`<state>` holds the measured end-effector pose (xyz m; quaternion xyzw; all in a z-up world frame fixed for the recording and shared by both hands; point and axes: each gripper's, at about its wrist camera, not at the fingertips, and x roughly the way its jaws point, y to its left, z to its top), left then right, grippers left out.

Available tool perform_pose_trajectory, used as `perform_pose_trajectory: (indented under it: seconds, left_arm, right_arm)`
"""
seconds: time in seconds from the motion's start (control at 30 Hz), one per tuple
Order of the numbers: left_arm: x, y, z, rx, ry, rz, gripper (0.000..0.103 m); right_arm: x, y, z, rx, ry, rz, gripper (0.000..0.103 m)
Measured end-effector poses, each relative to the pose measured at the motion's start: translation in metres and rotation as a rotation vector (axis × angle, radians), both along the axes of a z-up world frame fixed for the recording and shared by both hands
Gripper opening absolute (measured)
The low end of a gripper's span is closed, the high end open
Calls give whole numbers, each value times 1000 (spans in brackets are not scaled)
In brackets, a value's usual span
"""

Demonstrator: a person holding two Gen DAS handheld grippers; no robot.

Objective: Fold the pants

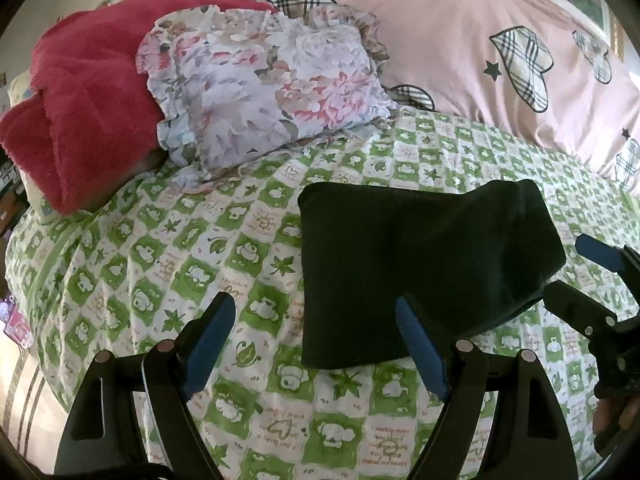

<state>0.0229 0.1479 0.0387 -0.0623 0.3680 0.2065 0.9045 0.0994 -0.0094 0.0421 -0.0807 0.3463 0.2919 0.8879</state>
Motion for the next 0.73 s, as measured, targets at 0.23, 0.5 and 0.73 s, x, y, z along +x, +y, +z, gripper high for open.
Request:
perform_pose_trajectory:
  seconds: [0.23,0.5,0.73]
  left_arm:
    - [15,8,-7,-19,22,12,83]
    - [22,7,-7,27,15,29,83]
    - [30,3,-7,17,37,30,83]
  right_arm:
    - [12,-7,-2,8,24,-21,101]
    - [16,-12,-5,27,40,-29,101]
    - [17,-16,-7,49,56,-40,101]
